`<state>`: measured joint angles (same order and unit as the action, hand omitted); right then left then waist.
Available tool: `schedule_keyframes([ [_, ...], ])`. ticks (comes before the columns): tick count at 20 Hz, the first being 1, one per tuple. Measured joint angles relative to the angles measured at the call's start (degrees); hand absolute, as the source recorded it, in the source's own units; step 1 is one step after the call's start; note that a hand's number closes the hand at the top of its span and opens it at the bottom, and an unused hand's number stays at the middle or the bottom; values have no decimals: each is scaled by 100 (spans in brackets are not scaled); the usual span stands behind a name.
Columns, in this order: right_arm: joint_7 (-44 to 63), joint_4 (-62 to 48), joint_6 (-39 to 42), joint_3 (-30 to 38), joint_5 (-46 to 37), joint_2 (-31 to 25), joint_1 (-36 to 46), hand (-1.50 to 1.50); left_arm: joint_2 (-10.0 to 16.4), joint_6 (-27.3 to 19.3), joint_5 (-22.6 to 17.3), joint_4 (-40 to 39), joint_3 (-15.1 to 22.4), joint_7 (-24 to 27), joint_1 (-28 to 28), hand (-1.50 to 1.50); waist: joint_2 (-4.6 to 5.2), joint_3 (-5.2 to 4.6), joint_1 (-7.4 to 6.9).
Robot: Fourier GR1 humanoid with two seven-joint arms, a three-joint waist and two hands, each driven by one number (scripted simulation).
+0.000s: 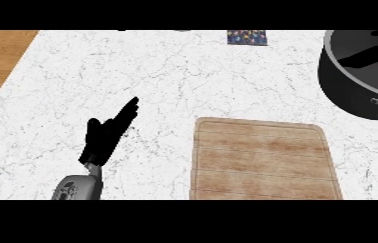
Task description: Pick the cupcake from the cutting board and place it in the pot
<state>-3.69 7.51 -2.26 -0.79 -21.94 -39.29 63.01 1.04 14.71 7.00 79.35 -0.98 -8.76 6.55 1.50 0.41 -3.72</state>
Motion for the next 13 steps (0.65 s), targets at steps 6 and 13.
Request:
schedule_keyframes([
  [6,-374,119,-810,1080,978,-266,39,-150,-23,-58,12,5,-8,-46,11,0,-1,-5,62],
  [13,-1030,170,-1018,1989,1771,-851,-264,-150,49,-32,-29,-85,-90,24,70,0,-9,-10,113],
])
